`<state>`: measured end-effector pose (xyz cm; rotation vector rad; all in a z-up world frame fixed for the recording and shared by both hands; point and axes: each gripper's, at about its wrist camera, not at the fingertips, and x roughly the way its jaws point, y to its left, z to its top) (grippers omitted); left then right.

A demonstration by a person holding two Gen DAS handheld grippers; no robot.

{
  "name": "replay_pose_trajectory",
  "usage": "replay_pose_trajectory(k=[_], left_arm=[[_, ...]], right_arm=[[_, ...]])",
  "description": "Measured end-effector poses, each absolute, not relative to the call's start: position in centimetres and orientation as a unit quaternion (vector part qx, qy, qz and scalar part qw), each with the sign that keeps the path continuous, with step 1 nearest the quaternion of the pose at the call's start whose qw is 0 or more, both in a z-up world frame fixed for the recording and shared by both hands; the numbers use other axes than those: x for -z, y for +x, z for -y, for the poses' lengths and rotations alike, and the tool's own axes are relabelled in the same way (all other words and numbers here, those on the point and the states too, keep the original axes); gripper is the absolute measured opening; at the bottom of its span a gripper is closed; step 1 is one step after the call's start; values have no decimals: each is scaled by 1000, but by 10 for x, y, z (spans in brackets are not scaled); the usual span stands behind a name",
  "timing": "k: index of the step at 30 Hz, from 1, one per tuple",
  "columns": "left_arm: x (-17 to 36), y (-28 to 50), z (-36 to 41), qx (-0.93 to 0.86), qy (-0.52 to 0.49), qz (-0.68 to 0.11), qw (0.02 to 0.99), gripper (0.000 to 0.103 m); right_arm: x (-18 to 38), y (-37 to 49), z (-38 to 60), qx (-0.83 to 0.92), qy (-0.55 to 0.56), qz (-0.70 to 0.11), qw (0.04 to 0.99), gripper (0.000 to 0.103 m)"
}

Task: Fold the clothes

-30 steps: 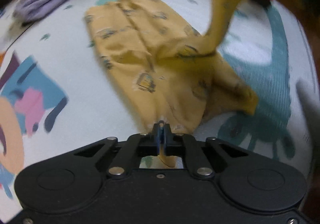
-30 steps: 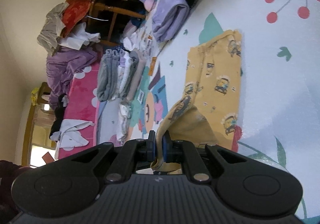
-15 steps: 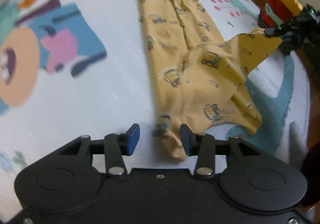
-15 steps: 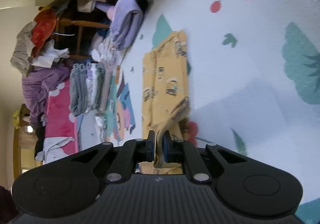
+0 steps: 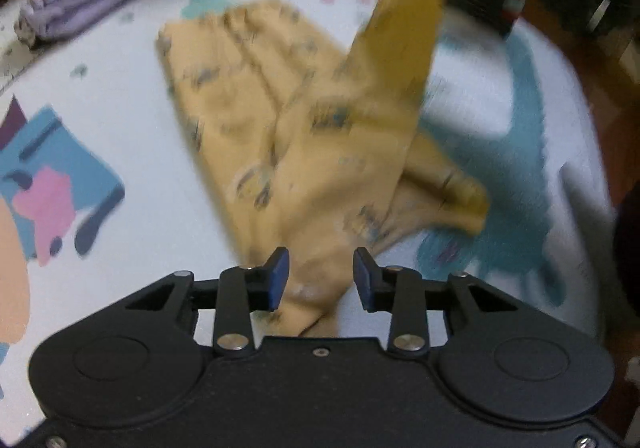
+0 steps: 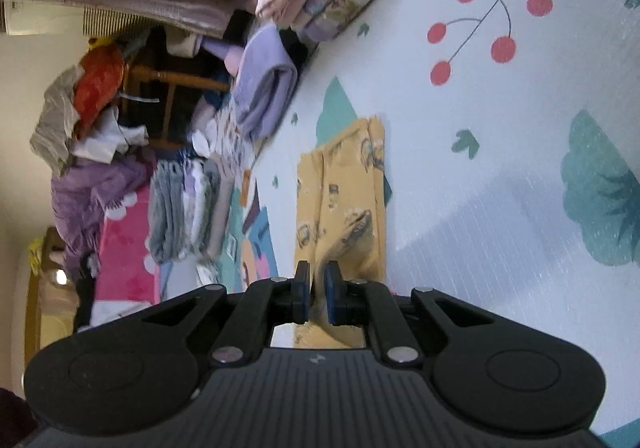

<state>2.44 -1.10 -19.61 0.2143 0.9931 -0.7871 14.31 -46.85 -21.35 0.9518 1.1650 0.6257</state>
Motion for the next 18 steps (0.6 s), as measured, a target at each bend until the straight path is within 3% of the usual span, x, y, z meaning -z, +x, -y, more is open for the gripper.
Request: replay_pose_trajectory(k=[1, 3, 8, 10, 11, 12, 15, 18], left_arm=[[194, 23, 12, 370, 102, -457, 802, 44], [204, 21, 15, 370, 134, -453, 800, 50], [206, 14, 12, 376, 159, -457, 791, 50], [200, 6, 10, 384, 169, -443, 792, 50], [197, 2, 10, 390, 177, -434, 792, 50], [195, -1, 11, 399, 188, -424, 791, 50], [198, -9, 19, 425, 231, -406, 775, 53], [217, -10, 20, 419, 260, -439, 751, 57]], right_arm=[[212, 144, 469, -280, 423, -520, 687, 12], [213, 148, 467, -277, 415, -519, 694, 12], [218, 152, 456, -258, 353, -537, 721, 12], [218, 147, 451, -250, 307, -539, 743, 25], [221, 145, 450, -245, 296, -543, 746, 43], [225, 142, 449, -240, 284, -548, 749, 46], [239, 134, 449, -223, 254, -564, 754, 46], [246, 128, 450, -199, 227, -566, 767, 46]])
